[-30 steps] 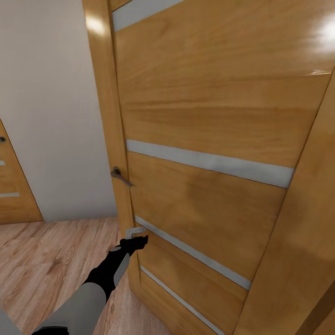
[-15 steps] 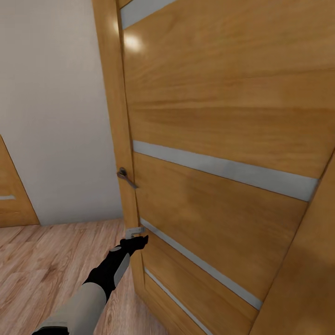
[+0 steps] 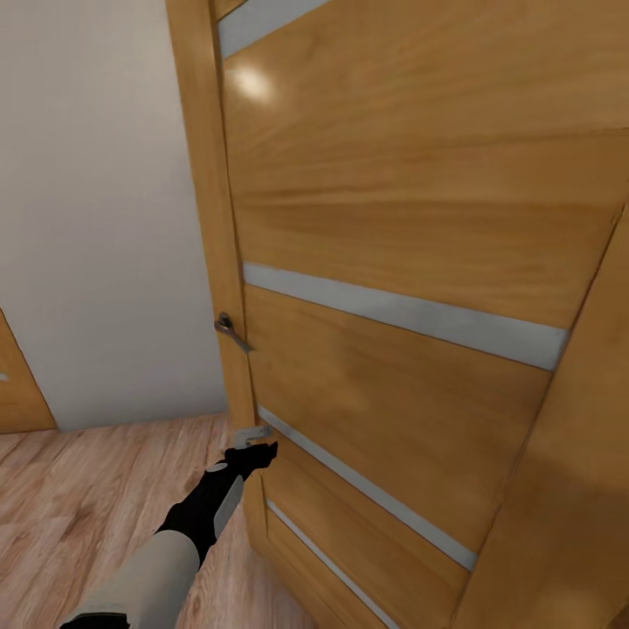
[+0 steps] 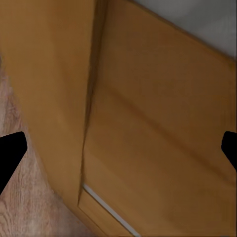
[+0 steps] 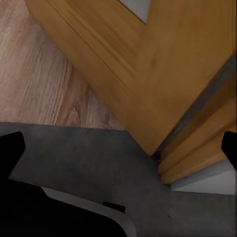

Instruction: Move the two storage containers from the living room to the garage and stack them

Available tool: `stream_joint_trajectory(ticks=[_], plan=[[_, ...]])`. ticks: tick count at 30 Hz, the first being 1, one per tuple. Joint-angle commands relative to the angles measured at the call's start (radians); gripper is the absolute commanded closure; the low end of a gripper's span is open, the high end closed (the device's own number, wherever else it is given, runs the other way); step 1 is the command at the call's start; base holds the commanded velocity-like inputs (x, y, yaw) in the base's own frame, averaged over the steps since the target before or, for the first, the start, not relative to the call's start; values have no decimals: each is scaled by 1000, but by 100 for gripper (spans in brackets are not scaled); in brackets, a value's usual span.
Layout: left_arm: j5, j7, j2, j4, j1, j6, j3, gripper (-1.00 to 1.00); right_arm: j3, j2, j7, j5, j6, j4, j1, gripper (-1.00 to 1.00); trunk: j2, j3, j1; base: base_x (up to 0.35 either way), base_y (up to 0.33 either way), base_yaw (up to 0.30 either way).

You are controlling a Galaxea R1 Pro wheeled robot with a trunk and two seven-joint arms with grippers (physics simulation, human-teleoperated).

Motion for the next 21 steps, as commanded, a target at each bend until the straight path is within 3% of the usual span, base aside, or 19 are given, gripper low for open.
stream_joint_trajectory(ticks=[1, 7, 21], plan=[[18, -4, -2, -3, 0, 6, -1, -100, 5, 0, 0, -2, -1, -2, 0, -100, 0, -1, 0, 0, 0, -260], [18, -4, -2, -3, 0, 6, -1, -100, 5, 0, 0, -2, -1, -2, 0, -100, 0, -1, 0, 0, 0, -189], [18, -4, -2, -3, 0, 6, -1, -100, 8, 0, 1, -1, -1, -2, 0, -100, 0, -1, 0, 0, 0, -10]])
